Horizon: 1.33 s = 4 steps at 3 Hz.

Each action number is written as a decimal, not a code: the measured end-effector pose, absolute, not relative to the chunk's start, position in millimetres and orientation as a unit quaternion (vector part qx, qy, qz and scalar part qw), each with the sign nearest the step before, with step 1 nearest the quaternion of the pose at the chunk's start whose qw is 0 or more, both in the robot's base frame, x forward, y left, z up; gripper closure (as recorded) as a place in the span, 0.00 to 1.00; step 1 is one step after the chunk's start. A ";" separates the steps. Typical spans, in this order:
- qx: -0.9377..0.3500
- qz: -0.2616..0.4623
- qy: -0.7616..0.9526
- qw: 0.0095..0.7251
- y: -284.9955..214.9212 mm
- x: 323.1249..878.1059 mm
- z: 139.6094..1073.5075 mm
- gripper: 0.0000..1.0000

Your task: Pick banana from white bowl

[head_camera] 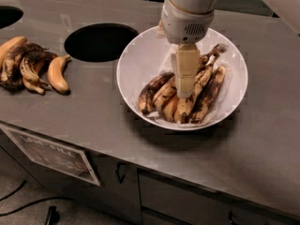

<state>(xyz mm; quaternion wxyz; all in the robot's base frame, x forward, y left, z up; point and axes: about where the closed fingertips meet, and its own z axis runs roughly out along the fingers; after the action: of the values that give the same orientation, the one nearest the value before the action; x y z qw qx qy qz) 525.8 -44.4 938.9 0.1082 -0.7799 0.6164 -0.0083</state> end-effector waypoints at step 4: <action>-0.774 0.020 0.620 0.125 -43.0 541.3 900.0 0.18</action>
Offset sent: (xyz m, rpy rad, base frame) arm 0.0318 0.0284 -0.0459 0.0314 0.0606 0.0645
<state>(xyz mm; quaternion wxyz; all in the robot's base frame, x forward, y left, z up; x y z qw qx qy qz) 541.3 -43.0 900.0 0.1247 -0.7744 0.6200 0.0201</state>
